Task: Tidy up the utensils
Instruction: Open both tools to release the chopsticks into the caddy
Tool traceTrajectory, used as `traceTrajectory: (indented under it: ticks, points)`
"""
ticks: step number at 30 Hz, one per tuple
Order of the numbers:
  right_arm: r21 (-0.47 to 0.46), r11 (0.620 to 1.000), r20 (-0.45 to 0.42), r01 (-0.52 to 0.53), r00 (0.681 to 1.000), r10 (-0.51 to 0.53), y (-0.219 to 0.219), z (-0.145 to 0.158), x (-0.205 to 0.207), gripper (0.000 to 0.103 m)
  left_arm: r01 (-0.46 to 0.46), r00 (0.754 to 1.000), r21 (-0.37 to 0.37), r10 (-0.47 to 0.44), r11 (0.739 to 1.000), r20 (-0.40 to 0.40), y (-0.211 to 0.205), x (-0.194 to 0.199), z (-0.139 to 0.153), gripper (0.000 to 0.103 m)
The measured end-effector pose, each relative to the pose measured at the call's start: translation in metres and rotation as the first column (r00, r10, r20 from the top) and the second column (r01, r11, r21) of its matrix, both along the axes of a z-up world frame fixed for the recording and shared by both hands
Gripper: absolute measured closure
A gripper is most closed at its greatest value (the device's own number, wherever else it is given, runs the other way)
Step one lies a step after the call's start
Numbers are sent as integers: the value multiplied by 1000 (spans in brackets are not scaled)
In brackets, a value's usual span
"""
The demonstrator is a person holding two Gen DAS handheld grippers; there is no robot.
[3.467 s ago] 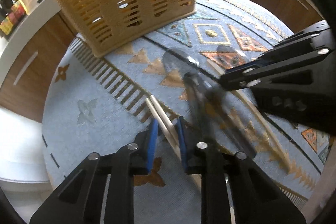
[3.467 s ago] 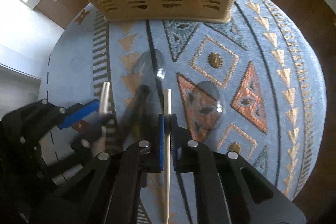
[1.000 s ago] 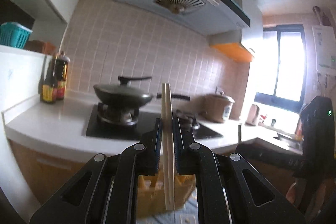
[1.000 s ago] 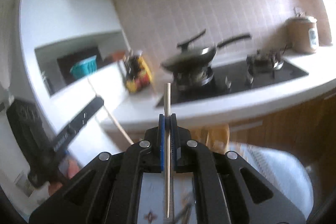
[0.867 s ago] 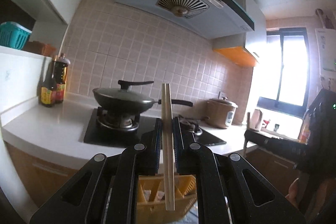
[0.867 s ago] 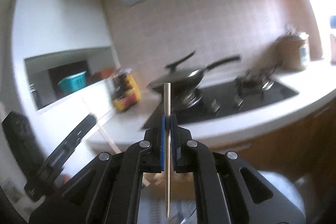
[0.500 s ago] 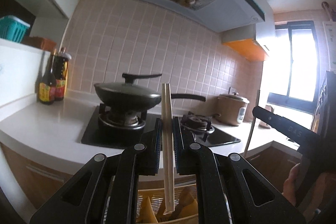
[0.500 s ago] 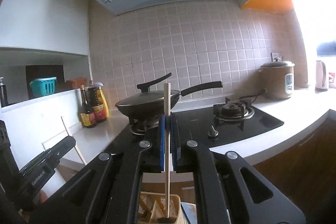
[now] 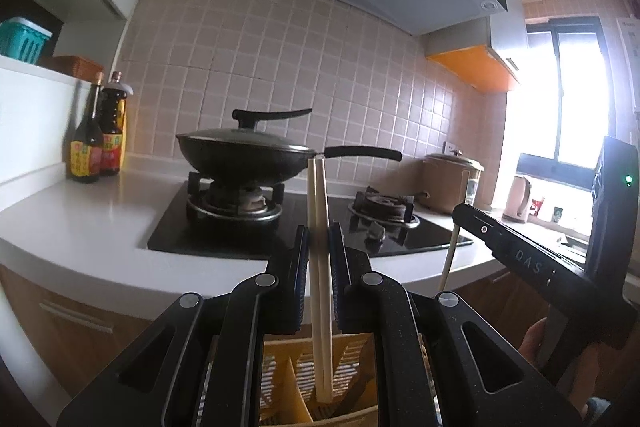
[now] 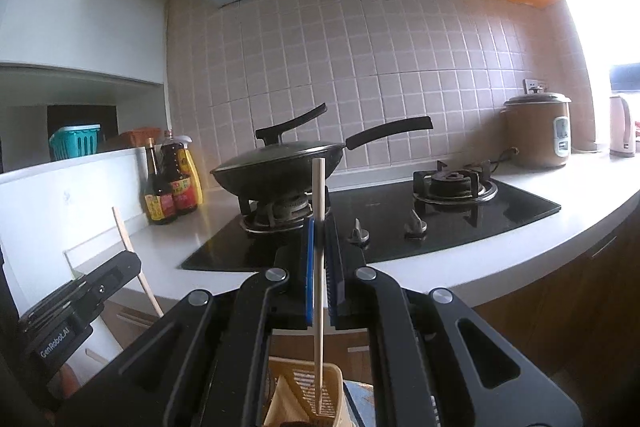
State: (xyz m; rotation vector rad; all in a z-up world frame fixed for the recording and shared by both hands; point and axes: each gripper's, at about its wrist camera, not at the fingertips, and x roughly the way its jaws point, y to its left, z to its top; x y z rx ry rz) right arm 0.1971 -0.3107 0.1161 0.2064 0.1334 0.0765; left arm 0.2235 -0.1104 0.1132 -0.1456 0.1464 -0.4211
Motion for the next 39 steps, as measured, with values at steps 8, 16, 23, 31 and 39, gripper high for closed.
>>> traceTrajectory:
  ticks: [8, 16, 23, 31, 39]
  points:
    - [-34, 999, -48, -23, 999, 22, 6, -9, -16, 95, 20, 1000, 10, -20, 1000, -12, 0, -9, -6, 92]
    - [-7, 999, -48, -33, 998, 32, -9, 14, -56, 63, 27, 999, -21, -28, 999, -25, 20, -34, 5, 89]
    - [-73, 996, -79, -54, 996, 48, -3, 40, -109, 62, 47, 999, -12, -47, 999, 16, 41, -81, 30, 86]
    - [-186, 979, -199, -86, 979, 48, 23, 63, -157, 57, 156, 979, -14, -156, 988, -132, 60, -114, 51, 86]
    - [-168, 974, -513, -150, 857, 44, 36, 21, -148, 57, 281, 865, 106, -204, 954, -459, 54, -119, 0, 76]
